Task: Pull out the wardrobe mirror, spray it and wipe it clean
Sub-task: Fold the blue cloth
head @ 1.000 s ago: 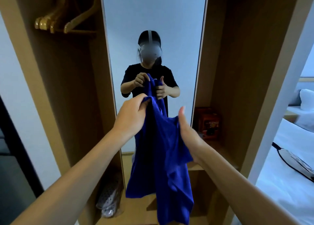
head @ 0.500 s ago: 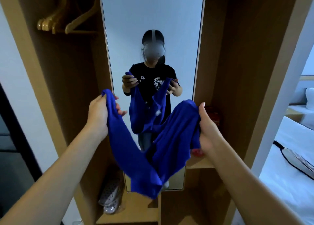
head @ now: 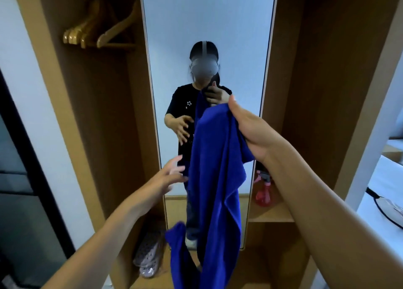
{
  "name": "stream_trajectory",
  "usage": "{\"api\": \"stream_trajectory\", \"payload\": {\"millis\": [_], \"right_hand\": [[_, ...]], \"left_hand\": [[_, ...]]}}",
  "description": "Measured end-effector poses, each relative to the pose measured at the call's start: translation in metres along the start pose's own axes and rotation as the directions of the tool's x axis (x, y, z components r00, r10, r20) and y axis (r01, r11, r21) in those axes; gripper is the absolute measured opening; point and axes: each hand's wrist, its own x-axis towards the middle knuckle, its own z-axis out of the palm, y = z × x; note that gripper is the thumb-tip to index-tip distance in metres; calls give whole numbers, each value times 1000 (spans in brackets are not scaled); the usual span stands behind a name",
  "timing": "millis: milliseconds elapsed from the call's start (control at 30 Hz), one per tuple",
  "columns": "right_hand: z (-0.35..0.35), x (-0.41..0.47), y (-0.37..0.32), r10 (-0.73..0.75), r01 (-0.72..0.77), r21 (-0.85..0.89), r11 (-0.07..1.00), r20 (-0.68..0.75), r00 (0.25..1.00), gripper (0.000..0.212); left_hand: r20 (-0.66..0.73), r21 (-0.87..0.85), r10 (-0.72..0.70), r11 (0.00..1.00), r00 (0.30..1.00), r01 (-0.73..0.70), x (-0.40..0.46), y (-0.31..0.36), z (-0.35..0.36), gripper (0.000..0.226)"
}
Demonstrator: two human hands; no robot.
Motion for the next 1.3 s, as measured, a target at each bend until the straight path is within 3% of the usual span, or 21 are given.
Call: {"api": "stream_trajectory", "payload": {"millis": [33, 100, 167, 233, 333, 433, 533, 633, 800, 867, 933, 1100, 1200, 1300], "right_hand": [[4, 1, 0, 9, -8, -48, 999, 11, 1000, 43], [9, 3, 1, 16, -6, -121, 993, 80, 997, 45], [9, 3, 3, 30, -11, -154, 988, 117, 993, 51], [3, 4, 2, 38, -19, -196, 980, 92, 995, 46], [-9, 7, 0, 63, -52, -344, 938, 22, 998, 64], [-18, 5, 0, 25, -10, -517, 856, 21, 999, 68], [-24, 5, 0, -32, 30, -663, 748, 10, 999, 69], [-28, 3, -3, -87, 85, -783, 616, 40, 995, 58], [-38, 1, 1, -12, 151, -844, 514, 169, 986, 67], [-42, 1, 3, 34, 169, -856, 489, 212, 977, 62], [-47, 3, 5, 80, 191, -870, 454, 254, 964, 53], [-53, 4, 14, 188, 208, -919, 336, 282, 941, 11], [-57, 3, 15, 226, 212, -936, 280, 279, 933, 5], [-64, 6, 19, 239, 225, -959, 173, 263, 935, 6]], "left_hand": [[46, -75, 27, 997, 999, -23, 2, 5, 0, 93], [76, -183, 36, 983, 996, -22, 4, 15, 2, 61], [36, -130, 78, 989, 996, -73, 3, 22, 1, 39], [-37, -33, 140, 989, 989, -142, 3, 23, -7, 41], [-117, 95, 189, 979, 975, -178, 0, 29, -21, 49], [-109, 217, 204, 960, 973, -177, 0, 40, -22, 51], [-95, 317, 212, 933, 973, -172, 2, 47, -18, 39], [-38, 361, 153, 924, 988, -129, 2, 51, -19, 34], [34, 371, 1, 929, 999, -14, -4, 53, -37, 74], [4, 336, 22, 942, 1000, -22, -6, 53, -45, 70], [-37, 329, 48, 944, 998, -33, -9, 53, -48, 47], [-155, 347, 102, 937, 983, -42, -13, 57, -52, 31], [-164, 461, 141, 886, 976, -51, -16, 63, -57, 31], [-168, 648, 234, 758, 958, -71, -19, 71, -65, 33]]}}
